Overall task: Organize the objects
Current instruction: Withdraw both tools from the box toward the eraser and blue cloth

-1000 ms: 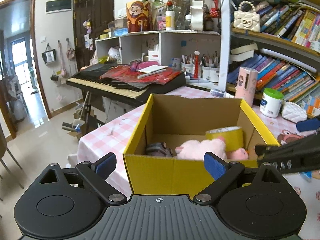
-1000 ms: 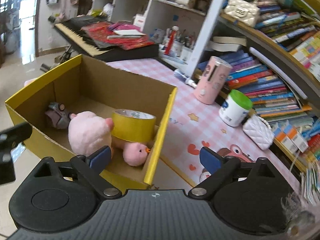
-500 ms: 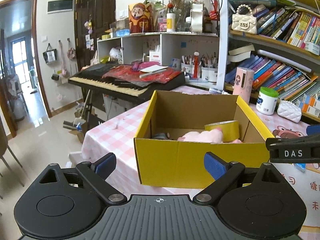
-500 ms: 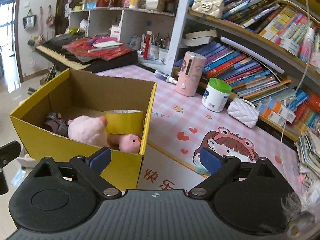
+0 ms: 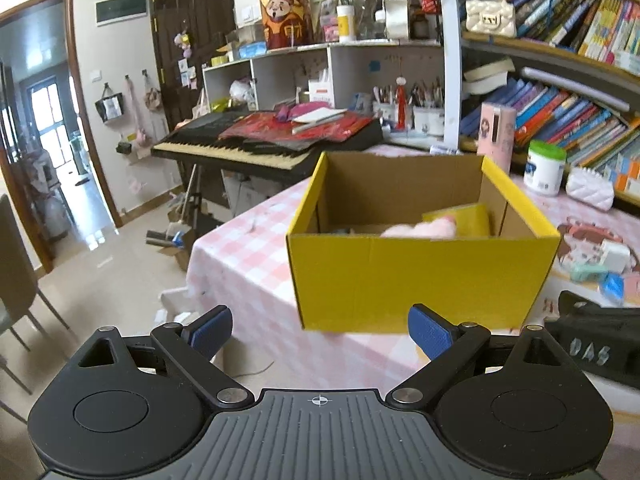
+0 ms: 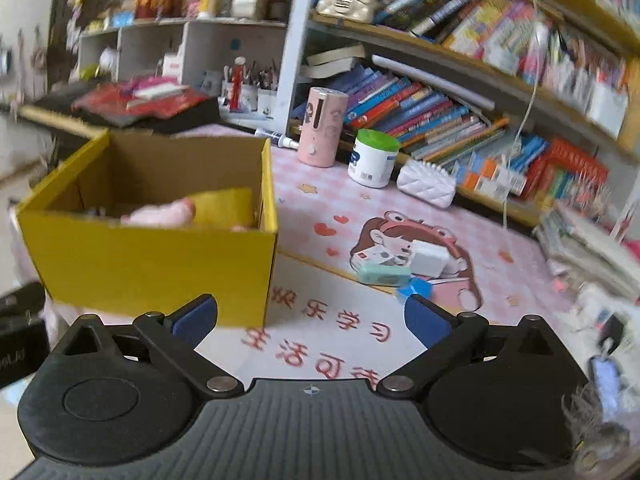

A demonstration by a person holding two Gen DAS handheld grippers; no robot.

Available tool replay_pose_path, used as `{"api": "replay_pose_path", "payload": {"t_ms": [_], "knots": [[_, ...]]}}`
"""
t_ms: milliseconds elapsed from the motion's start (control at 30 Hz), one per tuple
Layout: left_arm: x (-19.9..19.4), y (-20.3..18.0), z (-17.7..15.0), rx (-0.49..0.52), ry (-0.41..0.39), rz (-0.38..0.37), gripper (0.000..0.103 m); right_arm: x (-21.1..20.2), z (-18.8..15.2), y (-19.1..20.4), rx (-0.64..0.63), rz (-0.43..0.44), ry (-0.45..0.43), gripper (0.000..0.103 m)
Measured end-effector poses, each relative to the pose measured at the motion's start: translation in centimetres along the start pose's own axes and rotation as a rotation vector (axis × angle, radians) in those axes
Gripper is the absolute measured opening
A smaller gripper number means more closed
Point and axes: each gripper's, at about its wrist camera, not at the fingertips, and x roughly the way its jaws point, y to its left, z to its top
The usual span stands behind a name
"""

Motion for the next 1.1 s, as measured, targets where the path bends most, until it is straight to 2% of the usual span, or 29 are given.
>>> {"api": "replay_pose_path", "payload": {"t_ms": [100,433,633,1100], "knots": [[-0.5,0.2,-0.7,0.015,0.010,0.005,0.097,-1.0,-1.0,1.3,-0.054,-0.004,-0.008,0.103],[-1.7,1.5,-2.9,0.029,0.061,0.008,0.097,-2.7,-3.5,2.3,-0.069,-0.006,0.032,0.103],[-2.0,1.0,-3.8,0.050,0.086,-0.050,0.097,-3.0,-5.0,1.6,-0.069,-0.035,0.075,0.103],[-2.0,-4.3,-3.9,0.161,0.097,-0.199,0.097,-2.8,-7.0,-3.3,0.028,-0.144,0.143,0.103]]}}
